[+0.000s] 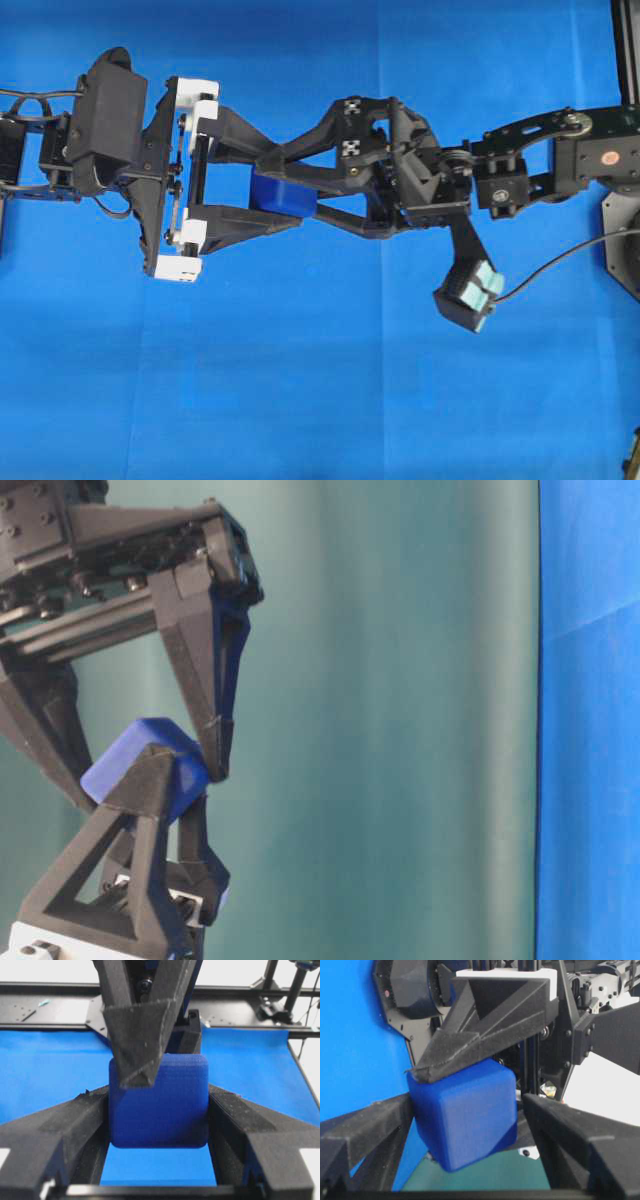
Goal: Handover the blue block to the right arm after grasping it with the left arm, then place it in the designated position.
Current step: 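Reach the right gripper to the cube and close on it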
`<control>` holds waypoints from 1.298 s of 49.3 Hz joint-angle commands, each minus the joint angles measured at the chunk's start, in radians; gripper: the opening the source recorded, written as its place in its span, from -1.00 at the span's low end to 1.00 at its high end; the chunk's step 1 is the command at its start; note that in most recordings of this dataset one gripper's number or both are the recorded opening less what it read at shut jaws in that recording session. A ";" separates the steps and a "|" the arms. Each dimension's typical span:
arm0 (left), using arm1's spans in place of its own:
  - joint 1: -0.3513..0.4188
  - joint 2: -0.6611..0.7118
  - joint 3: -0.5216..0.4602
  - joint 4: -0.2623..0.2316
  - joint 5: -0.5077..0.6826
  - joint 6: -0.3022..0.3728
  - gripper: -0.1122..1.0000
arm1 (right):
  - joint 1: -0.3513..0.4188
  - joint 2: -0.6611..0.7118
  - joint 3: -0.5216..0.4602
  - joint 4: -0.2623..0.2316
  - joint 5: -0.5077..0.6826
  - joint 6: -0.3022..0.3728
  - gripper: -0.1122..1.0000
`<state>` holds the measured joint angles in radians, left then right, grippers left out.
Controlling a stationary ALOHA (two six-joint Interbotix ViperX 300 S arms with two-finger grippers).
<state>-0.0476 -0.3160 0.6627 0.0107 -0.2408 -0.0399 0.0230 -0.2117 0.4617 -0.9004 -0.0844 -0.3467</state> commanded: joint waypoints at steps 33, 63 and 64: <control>0.000 -0.020 -0.008 -0.002 0.002 -0.002 0.07 | 0.002 -0.009 -0.046 -0.012 0.023 -0.012 0.38; 0.000 -0.020 -0.009 -0.002 0.002 -0.002 0.07 | 0.002 -0.011 -0.044 -0.005 0.071 -0.006 0.13; 0.000 -0.020 -0.009 0.000 0.002 -0.002 0.07 | 0.002 -0.011 -0.043 -0.005 0.071 -0.006 0.13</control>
<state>-0.0445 -0.3221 0.6642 0.0077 -0.2347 -0.0414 0.0307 -0.2056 0.4464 -0.9097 -0.0138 -0.3574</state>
